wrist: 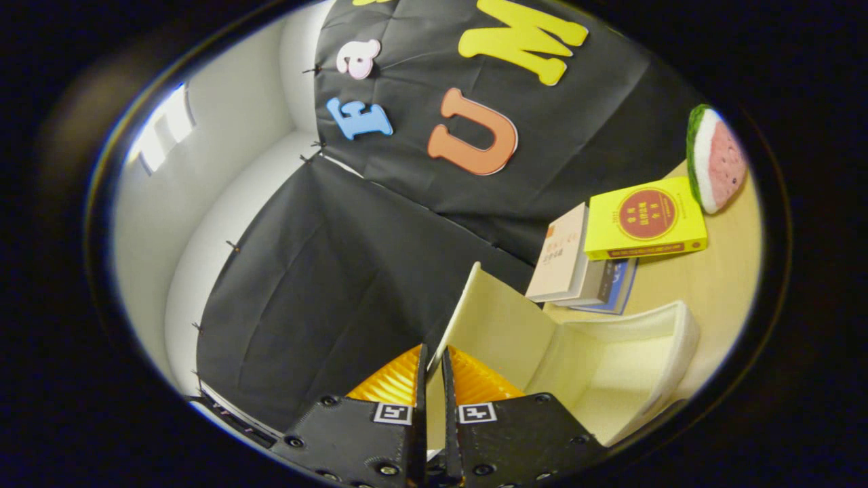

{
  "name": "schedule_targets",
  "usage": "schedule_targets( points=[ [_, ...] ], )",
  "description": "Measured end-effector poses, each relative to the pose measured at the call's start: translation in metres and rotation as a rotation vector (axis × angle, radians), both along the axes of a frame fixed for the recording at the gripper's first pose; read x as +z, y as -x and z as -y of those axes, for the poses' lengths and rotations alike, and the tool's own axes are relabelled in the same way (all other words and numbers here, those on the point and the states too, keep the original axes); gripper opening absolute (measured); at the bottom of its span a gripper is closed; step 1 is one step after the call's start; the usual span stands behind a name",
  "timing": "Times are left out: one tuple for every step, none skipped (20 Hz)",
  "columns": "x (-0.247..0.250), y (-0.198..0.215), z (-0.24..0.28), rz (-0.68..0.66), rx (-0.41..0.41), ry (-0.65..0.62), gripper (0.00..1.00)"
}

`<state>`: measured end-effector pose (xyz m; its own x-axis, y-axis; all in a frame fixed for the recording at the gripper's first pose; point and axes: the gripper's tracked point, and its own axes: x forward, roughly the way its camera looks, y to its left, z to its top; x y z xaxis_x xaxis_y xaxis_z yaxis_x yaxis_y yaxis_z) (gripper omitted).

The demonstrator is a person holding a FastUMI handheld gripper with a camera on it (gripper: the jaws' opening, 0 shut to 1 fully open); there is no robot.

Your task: Open the storage box then place both shoes into the box .Put the left shoe in first, then the right shoe, with the right side of both shoes facing outward in a uniform manner.

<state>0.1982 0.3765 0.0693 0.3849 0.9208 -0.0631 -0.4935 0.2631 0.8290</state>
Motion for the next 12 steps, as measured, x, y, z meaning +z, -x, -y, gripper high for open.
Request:
schedule_targets(
  points=[
    [0.002,-0.002,-0.015,0.007,0.002,0.006,0.10],
    [0.001,0.000,-0.030,0.010,0.016,0.015,0.10],
    [-0.002,0.001,-0.052,0.012,0.032,0.021,0.14],
    [-0.003,0.000,-0.070,0.016,0.041,0.029,0.15],
    [-0.004,-0.001,-0.088,0.020,0.051,0.042,0.17],
    [-0.008,-0.004,-0.102,0.021,0.054,0.062,0.19],
    [-0.012,-0.006,-0.115,0.018,0.054,0.083,0.23],
    [-0.016,-0.008,-0.124,0.017,0.048,0.105,0.27],
    [-0.018,-0.008,-0.129,0.024,0.049,0.116,0.34],
    [-0.018,-0.006,-0.132,0.033,0.048,0.126,0.44],
    [-0.018,-0.005,-0.130,0.047,0.043,0.133,0.55],
    [-0.015,-0.003,-0.127,0.063,0.031,0.137,0.59]
  ],
)
